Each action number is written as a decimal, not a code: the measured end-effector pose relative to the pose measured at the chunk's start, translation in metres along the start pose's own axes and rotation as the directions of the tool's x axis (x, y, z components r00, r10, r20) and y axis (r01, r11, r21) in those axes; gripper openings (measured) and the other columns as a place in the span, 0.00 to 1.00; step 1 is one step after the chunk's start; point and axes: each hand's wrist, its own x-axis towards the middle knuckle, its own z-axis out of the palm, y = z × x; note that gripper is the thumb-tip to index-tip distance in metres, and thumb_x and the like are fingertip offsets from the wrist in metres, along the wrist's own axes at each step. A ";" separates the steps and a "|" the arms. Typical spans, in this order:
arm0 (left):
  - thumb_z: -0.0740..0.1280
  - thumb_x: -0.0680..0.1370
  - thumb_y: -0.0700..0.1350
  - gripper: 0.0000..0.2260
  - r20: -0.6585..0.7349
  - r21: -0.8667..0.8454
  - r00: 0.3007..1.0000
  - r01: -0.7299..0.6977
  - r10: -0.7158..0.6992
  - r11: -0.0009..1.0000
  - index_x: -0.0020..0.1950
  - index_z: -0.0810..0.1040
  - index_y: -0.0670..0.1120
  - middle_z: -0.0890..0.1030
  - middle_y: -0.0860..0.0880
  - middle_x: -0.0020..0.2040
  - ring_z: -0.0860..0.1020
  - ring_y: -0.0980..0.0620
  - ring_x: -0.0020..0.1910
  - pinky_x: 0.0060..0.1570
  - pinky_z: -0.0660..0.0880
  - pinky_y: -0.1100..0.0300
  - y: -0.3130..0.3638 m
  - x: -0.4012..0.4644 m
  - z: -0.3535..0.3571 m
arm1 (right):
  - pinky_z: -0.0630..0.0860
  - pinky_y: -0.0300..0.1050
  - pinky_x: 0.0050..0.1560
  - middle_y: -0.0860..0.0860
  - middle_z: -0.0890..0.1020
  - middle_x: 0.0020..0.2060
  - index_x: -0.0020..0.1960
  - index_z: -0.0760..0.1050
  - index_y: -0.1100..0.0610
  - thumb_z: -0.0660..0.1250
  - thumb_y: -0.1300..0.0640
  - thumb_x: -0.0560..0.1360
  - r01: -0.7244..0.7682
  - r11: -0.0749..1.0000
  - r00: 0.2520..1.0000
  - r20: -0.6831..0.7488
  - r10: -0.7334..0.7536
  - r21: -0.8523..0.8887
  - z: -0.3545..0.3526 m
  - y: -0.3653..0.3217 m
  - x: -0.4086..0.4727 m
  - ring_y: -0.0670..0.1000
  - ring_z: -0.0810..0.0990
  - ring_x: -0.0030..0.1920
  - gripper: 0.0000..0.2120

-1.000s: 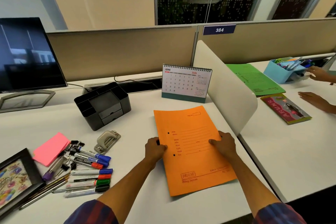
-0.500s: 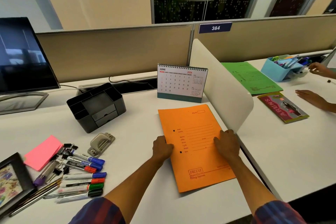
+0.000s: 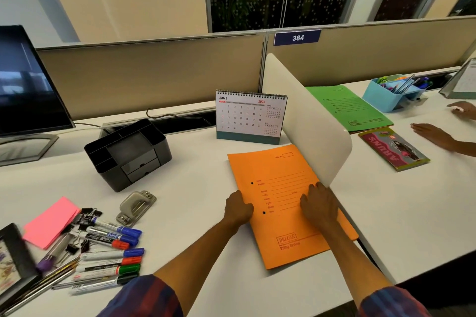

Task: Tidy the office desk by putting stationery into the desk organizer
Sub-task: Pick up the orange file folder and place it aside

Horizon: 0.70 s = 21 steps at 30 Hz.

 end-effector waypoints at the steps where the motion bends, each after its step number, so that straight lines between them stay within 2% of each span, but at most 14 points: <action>1: 0.62 0.75 0.38 0.12 0.008 -0.002 1.000 0.005 -0.005 1.000 0.58 0.76 0.41 0.81 0.45 0.54 0.79 0.47 0.51 0.43 0.75 0.60 0.001 -0.001 0.000 | 0.72 0.53 0.52 0.58 0.78 0.51 0.45 0.75 0.60 0.60 0.54 0.77 0.002 1.000 1.000 0.009 -0.002 0.003 0.000 0.001 0.000 0.59 0.77 0.49 0.10; 5: 0.60 0.68 0.47 0.20 0.020 0.018 1.000 0.021 -0.021 1.000 0.58 0.74 0.41 0.79 0.45 0.54 0.78 0.47 0.52 0.46 0.77 0.57 0.005 -0.002 0.000 | 0.71 0.51 0.55 0.57 0.77 0.53 0.49 0.74 0.59 0.59 0.50 0.78 0.001 1.000 1.000 0.031 -0.001 -0.002 -0.003 0.000 0.000 0.57 0.76 0.53 0.13; 8: 0.57 0.65 0.49 0.23 0.021 0.034 1.000 0.021 -0.022 0.999 0.57 0.75 0.41 0.80 0.45 0.53 0.79 0.47 0.51 0.49 0.79 0.54 0.003 0.002 0.000 | 0.71 0.51 0.58 0.57 0.77 0.56 0.53 0.74 0.58 0.58 0.48 0.78 -0.004 1.000 0.998 0.056 0.005 -0.018 -0.005 -0.004 -0.001 0.57 0.75 0.56 0.15; 10: 0.57 0.65 0.49 0.22 0.018 0.043 0.999 0.031 -0.032 0.999 0.56 0.75 0.41 0.80 0.45 0.52 0.79 0.48 0.50 0.48 0.79 0.54 0.002 0.001 -0.001 | 0.69 0.53 0.62 0.57 0.75 0.61 0.60 0.73 0.59 0.59 0.47 0.78 -0.008 1.000 0.998 0.060 0.007 0.016 -0.006 -0.008 -0.003 0.57 0.74 0.60 0.18; 13: 0.59 0.68 0.48 0.18 0.007 0.029 0.999 0.051 -0.051 0.998 0.53 0.74 0.40 0.79 0.43 0.51 0.77 0.49 0.46 0.43 0.75 0.58 0.004 -0.006 -0.004 | 0.65 0.55 0.68 0.57 0.70 0.69 0.71 0.68 0.58 0.60 0.46 0.79 0.019 0.986 0.997 0.066 -0.030 0.164 -0.007 -0.019 -0.010 0.57 0.70 0.67 0.24; 16: 0.61 0.71 0.51 0.14 -0.027 0.061 0.997 0.080 -0.078 0.995 0.49 0.70 0.42 0.76 0.43 0.51 0.74 0.50 0.45 0.44 0.72 0.59 -0.003 -0.010 -0.011 | 0.63 0.54 0.70 0.54 0.68 0.72 0.72 0.67 0.55 0.61 0.46 0.79 0.149 0.958 0.978 0.107 -0.180 0.246 -0.006 -0.036 -0.019 0.55 0.68 0.70 0.25; 18: 0.63 0.77 0.48 0.12 -0.038 0.107 0.996 0.081 -0.077 0.991 0.56 0.71 0.42 0.75 0.43 0.58 0.74 0.48 0.52 0.50 0.72 0.56 -0.012 -0.011 -0.020 | 0.64 0.53 0.69 0.52 0.69 0.72 0.71 0.68 0.54 0.62 0.45 0.78 0.215 0.938 0.959 0.125 -0.256 0.271 -0.005 -0.050 -0.026 0.54 0.68 0.70 0.24; 20: 0.64 0.79 0.47 0.23 -0.047 0.122 0.996 0.085 -0.080 0.989 0.72 0.65 0.41 0.71 0.43 0.67 0.71 0.45 0.64 0.64 0.70 0.53 -0.023 -0.012 -0.031 | 0.67 0.51 0.67 0.52 0.70 0.70 0.69 0.71 0.53 0.63 0.46 0.78 0.253 0.922 0.947 0.118 -0.298 0.294 -0.003 -0.065 -0.034 0.54 0.70 0.68 0.22; 21: 0.64 0.79 0.47 0.28 -0.055 0.120 0.995 0.089 -0.083 0.989 0.76 0.60 0.41 0.70 0.43 0.70 0.69 0.45 0.68 0.68 0.68 0.52 -0.027 -0.015 -0.039 | 0.68 0.51 0.66 0.52 0.71 0.70 0.69 0.72 0.53 0.63 0.46 0.78 0.269 0.914 0.943 0.111 -0.315 0.303 -0.001 -0.073 -0.037 0.54 0.71 0.67 0.22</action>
